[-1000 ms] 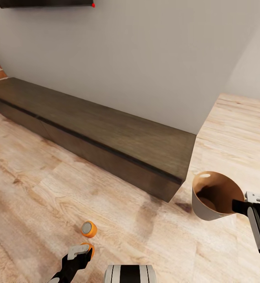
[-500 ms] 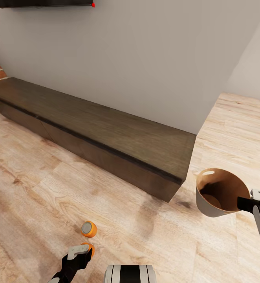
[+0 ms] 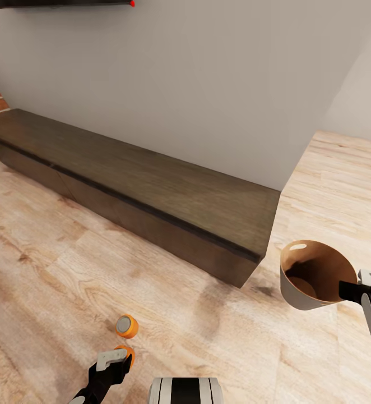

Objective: Put the three can of soda from the living room inside the tash can in the kitchen.

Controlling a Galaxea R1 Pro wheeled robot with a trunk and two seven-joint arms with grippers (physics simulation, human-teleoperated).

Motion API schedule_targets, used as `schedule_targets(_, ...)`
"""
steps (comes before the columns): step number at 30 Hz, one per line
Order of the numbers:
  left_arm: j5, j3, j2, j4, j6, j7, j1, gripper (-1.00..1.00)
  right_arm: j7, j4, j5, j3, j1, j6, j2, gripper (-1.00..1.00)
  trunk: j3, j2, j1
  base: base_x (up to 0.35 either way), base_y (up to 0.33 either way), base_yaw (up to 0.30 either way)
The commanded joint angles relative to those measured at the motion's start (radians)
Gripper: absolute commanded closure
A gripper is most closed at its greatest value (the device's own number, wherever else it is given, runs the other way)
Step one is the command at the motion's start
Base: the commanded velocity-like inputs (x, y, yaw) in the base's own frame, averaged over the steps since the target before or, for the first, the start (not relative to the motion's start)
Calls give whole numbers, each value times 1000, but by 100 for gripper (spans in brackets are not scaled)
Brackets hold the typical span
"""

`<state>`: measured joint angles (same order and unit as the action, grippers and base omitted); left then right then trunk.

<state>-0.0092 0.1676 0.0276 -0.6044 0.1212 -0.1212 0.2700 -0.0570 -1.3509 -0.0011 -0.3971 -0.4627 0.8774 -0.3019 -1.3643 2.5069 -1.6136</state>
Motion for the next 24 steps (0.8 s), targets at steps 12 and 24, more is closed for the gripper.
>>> schedule_targets(12, 0, 0, 0, 0, 0, 0, 0, -100, 2, -1, 3, 0, -1, 0, 0, 100, -1, 0, 0, 0, 0, 0)
schedule_targets(24, 0, 1, 0, 0, 0, 0, 0, -100, 2, -1, 3, 0, -1, 0, 0, 100, -10, 0, 0, 0, 0, 0)
